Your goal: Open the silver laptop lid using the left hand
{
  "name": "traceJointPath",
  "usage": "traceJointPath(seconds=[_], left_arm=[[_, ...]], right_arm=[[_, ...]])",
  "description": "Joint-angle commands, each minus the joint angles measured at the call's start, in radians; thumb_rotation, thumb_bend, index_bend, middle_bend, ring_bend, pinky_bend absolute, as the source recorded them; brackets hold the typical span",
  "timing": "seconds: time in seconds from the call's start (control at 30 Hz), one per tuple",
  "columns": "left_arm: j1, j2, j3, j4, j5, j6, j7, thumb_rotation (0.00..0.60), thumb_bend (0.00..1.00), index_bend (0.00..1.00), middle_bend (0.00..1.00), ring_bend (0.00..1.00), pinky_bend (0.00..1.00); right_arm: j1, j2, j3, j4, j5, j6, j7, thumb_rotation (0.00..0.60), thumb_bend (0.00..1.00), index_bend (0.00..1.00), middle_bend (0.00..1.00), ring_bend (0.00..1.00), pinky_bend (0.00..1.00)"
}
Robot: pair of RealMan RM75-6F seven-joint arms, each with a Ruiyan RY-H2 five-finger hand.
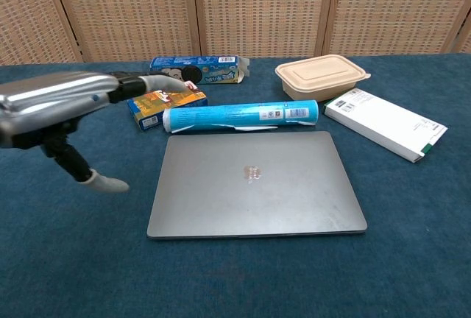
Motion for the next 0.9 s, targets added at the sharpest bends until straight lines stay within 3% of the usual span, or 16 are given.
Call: traceJointPath(seconds=[0.03,0.27,0.53,0.9], left_arm=[[-0.063,-0.078,-0.027,0.028,-0.062,-0.063,0.083,0.600,0.16,0.05,0.00,0.00,0.00],[-0.163,-0.241,-0.062,0.101,-0.217,-0.133,0.222,0.600,0.16,0.05,0.00,0.00,0.00],[-0.253,-0.390,-0.075,0.201,-0.326,-0.147,0.342,0.600,0.16,0.05,0.00,0.00,0.00],[-0.333,-0.515,-0.081,0.303,-0.432,-0.124,0.433,0.600,0.16,0.05,0.00,0.00,0.00]], right_arm=[[0.000,0.000,-0.001,-0.001,-0.001,0.001,0.000,0.600,0.38,0.17,0.10,0.00,0.00],[-0.001,0.003,-0.008,-0.006,-0.010,0.003,0.002,0.600,0.37,0.17,0.10,0.00,0.00],[0.005,0.003,-0.010,-0.003,-0.020,-0.001,0.012,0.600,0.38,0.17,0.10,0.00,0.00],[0.007,0.005,-0.009,0.009,-0.018,-0.002,0.029,0.600,0.38,0.17,0.10,0.00,0.00]])
